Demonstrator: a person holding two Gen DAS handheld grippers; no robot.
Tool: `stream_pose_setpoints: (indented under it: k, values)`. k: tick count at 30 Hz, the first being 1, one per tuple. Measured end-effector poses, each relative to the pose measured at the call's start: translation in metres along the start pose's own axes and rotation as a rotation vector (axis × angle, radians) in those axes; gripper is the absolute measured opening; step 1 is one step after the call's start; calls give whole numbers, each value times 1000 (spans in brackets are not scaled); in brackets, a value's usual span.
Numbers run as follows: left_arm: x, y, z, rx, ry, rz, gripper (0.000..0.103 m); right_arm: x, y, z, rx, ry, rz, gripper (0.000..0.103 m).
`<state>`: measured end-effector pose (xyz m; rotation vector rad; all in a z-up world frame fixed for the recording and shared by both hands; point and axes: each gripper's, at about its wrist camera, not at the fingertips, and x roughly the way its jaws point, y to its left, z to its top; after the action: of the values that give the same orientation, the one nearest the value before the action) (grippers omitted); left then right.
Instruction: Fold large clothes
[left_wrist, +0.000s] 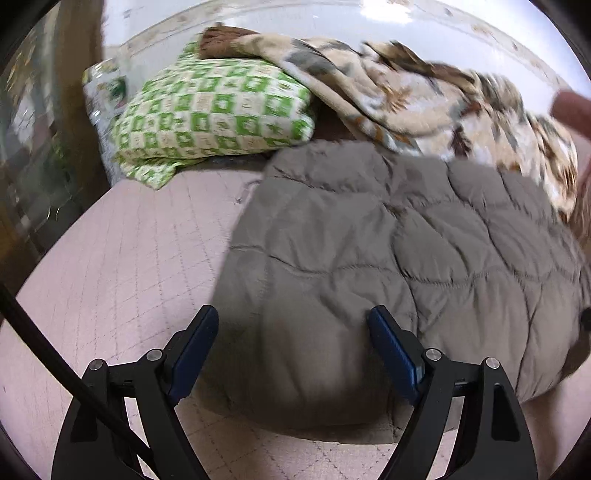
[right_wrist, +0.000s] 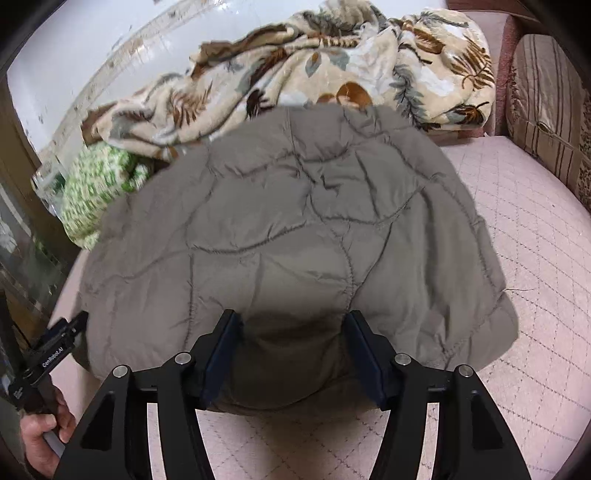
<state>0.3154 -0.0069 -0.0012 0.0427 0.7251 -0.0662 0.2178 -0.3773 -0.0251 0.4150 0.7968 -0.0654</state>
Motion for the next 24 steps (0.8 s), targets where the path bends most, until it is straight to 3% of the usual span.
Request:
stream_pose_setpoints:
  k: [5, 11, 24]
  values:
    - [-4, 20, 5, -73, 20, -10, 83, -23, -15, 4, 30, -48, -13, 64]
    - [1, 29, 4, -77, 64, 17, 83, -33, -46, 9, 98, -57, -55, 64]
    - [5, 55, 1, -184, 160, -44, 83, -45, -121, 4, 373, -18, 27, 68]
